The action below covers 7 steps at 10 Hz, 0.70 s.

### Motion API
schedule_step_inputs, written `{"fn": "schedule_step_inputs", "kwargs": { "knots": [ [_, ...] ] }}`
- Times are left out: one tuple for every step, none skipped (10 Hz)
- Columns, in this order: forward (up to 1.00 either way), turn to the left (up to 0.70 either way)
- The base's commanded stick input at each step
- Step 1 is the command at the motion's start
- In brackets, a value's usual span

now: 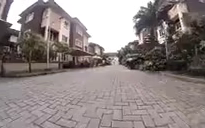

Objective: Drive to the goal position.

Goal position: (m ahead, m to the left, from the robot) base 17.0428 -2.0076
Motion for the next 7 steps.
{"fn": "schedule_step_inputs", "kwargs": {
  "knots": [
    [0.7, 0.0],
    [0.7, 0.0],
    [0.7, 0.0],
    [0.7, 0.0],
    [0.7, 0.0],
    [0.7, 0.0],
    [0.7, 0.0]
  ]
}}
